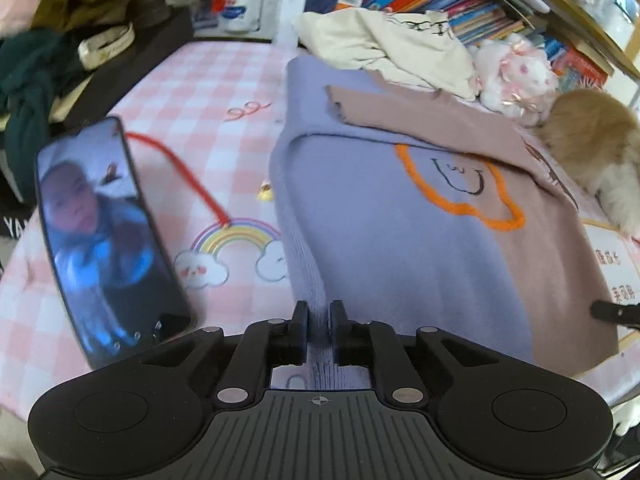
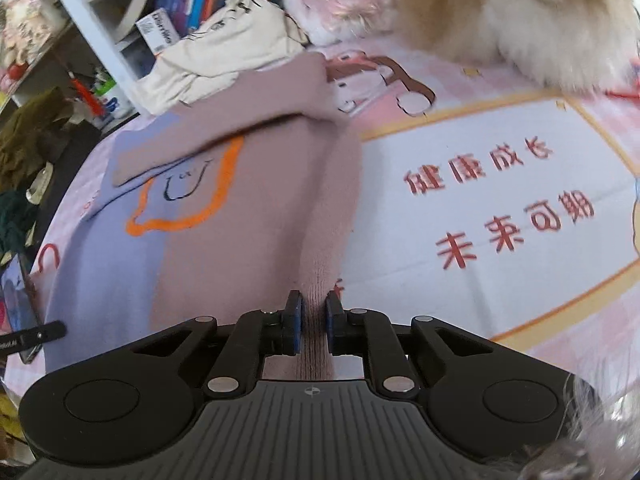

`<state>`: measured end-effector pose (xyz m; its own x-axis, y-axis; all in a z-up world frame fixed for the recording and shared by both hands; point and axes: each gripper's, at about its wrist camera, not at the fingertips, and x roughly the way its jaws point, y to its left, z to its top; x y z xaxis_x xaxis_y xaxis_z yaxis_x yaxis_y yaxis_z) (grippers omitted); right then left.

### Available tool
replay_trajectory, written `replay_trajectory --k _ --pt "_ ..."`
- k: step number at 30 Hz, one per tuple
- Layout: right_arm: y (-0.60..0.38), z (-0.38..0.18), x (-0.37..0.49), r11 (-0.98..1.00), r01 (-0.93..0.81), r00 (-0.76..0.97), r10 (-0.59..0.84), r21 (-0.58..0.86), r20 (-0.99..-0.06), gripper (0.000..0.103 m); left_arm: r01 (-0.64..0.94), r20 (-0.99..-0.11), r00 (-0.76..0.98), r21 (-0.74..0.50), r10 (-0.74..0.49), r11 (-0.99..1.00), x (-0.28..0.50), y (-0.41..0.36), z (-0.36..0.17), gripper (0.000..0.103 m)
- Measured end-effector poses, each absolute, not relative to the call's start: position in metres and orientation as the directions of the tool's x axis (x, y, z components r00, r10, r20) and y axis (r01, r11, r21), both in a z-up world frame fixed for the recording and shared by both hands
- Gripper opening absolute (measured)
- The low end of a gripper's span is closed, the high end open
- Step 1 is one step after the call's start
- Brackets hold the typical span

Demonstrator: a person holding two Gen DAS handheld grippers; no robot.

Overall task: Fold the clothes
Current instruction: 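Hold the lavender and pink hem edges closed in both grippers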

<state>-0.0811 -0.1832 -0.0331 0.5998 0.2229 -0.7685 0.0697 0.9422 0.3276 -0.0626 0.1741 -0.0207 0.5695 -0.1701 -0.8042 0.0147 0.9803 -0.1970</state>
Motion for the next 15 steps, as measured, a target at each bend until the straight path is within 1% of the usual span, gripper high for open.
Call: replay_trajectory --k 1,3,4,6,7,9,12,13,15 --pt "-0.184 -0.035 -0.081 0.941 0.072 0.596 0.225 0.33 -0.771 0.016 0.017 -0.804 0.566 -0.211 -0.183 0.977 -0.063 0.176 -0.022 0.029" --pt "-0.183 -0.037 -0.08 0.942 0.071 0.591 0.225 0.328 -0.774 0.017 0.027 -0.801 0.563 -0.23 -0.205 0.973 -0.065 0.176 -0.023 0.037" --pt "-0.182 -0.037 -0.079 0.943 0.069 0.59 0.224 0.325 -0.775 0.018 0.035 -0.799 0.563 -0.23 -0.209 0.973 -0.065 0.175 -0.023 0.038" --pt "-0.18 -0.038 -0.078 0.945 0.065 0.588 0.223 0.32 -0.777 0.017 0.048 -0.798 0.566 -0.217 -0.205 0.975 -0.064 0.171 -0.024 0.035" --pt "-0.179 -0.038 -0.077 0.947 0.061 0.587 0.223 0.317 -0.778 0.012 0.054 -0.797 0.568 -0.211 -0.204 0.976 -0.063 0.169 -0.024 0.025" --pt "-0.176 -0.033 -0.079 0.951 0.05 0.608 0.213 0.305 -0.765 0.011 0.057 -0.791 0.581 -0.197 -0.193 0.979 -0.061 0.167 -0.021 0.006" --pt "-0.177 -0.016 -0.089 0.947 0.026 0.684 0.217 0.321 -0.697 0.011 0.066 -0.745 0.633 -0.22 -0.211 0.973 -0.065 0.17 -0.007 0.006" --pt "-0.179 -0.013 -0.091 0.946 0.026 0.69 0.217 0.322 -0.691 0.011 0.07 -0.731 0.647 -0.226 -0.216 0.972 -0.067 0.172 -0.002 0.006" --pt "-0.182 -0.008 -0.093 0.946 0.027 0.697 0.214 0.324 -0.684 0.011 0.051 -0.748 0.622 -0.254 -0.229 0.966 -0.065 0.179 -0.008 0.006"
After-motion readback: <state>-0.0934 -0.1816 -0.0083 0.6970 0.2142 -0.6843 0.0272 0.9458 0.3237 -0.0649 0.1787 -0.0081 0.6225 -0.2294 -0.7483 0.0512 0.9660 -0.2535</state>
